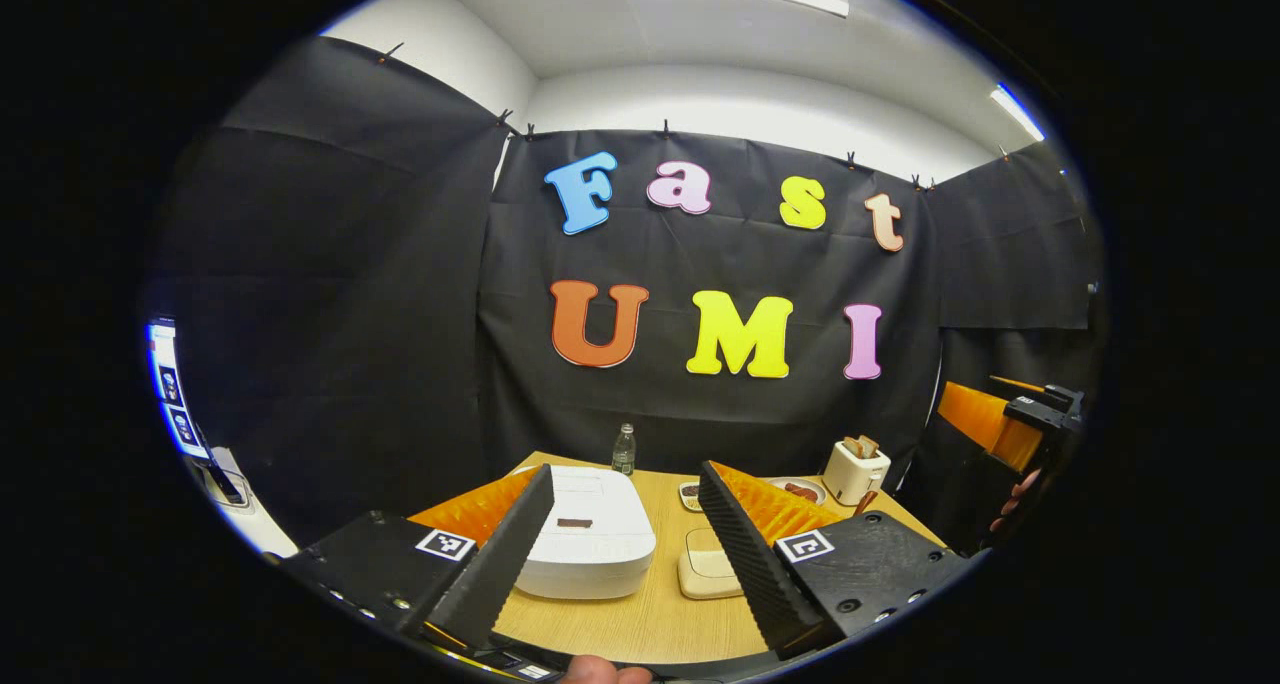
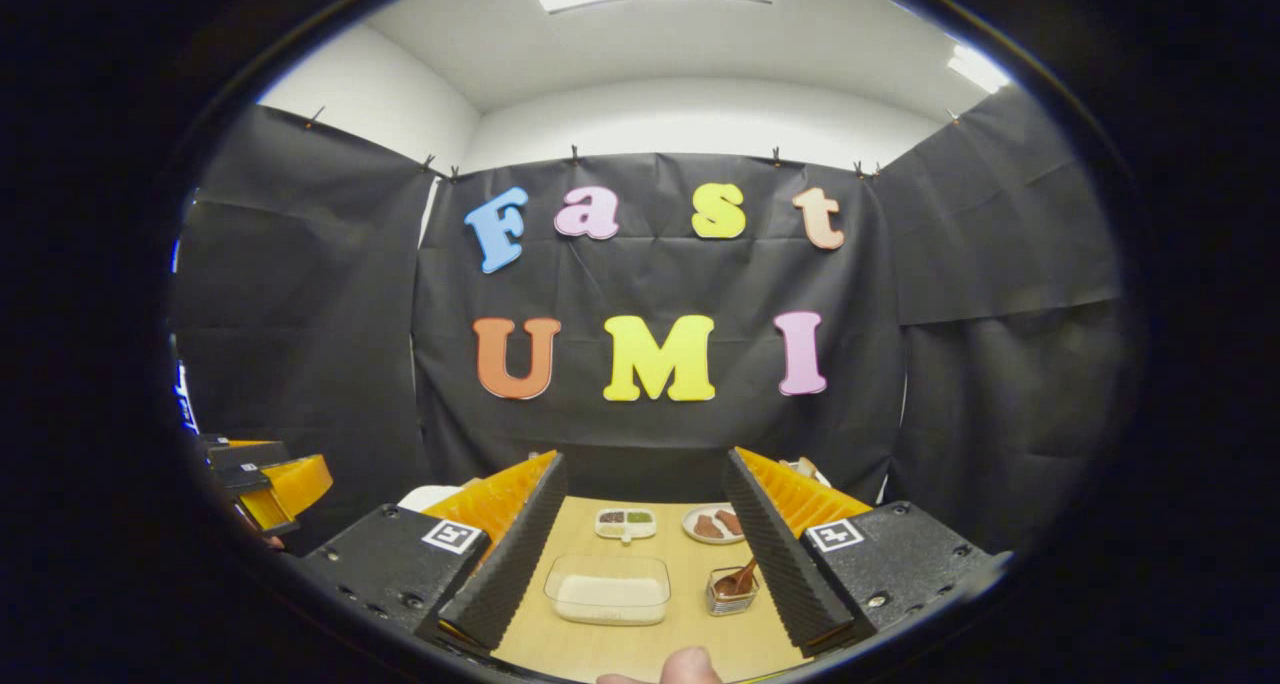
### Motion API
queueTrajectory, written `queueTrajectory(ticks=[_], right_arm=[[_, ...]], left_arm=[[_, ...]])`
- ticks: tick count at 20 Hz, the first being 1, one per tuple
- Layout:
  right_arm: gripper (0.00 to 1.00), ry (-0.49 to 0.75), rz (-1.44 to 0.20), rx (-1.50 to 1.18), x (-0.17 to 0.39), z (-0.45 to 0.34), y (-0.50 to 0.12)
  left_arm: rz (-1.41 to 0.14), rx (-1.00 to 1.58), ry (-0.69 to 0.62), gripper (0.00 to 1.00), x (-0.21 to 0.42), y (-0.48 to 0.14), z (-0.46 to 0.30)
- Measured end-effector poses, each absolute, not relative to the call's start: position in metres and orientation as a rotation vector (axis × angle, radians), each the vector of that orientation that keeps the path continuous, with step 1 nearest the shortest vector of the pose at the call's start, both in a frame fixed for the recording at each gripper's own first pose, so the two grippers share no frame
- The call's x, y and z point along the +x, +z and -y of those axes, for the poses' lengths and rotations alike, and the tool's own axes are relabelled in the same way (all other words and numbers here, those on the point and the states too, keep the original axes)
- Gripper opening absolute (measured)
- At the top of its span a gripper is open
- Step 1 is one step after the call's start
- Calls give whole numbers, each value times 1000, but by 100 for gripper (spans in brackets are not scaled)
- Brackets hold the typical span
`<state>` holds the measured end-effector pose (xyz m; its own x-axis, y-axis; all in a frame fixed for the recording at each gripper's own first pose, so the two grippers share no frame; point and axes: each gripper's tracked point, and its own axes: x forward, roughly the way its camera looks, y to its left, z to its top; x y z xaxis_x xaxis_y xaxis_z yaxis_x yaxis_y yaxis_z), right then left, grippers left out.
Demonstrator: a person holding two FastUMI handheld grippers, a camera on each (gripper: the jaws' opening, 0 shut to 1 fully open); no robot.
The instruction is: Close the left gripper, press the button to open the rice cooker; take a wooden spoon from the chopstick holder with the right hand, scoop a spoonful of rice and pour it into the rice cooker, then put the wooden spoon back into the chopstick holder.
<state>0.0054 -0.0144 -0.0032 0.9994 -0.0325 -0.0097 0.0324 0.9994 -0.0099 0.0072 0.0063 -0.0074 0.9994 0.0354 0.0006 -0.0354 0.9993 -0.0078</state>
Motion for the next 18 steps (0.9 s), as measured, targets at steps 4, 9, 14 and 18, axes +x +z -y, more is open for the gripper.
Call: queueTrajectory(ticks=[4,9,14,18], right_arm=[[100,-42,-10,-13,8,20,-5],[100,-51,-13,-9,17,26,-6],[100,-45,-13,-15,29,28,-5],[100,-38,-23,-14,45,31,-10]], left_arm=[[1,-11,36,94,11,-7,-6],[-10,-13,47,94,18,-10,-10],[-21,-19,63,94,28,-12,-13],[-45,-8,85,94,39,-17,-18]])
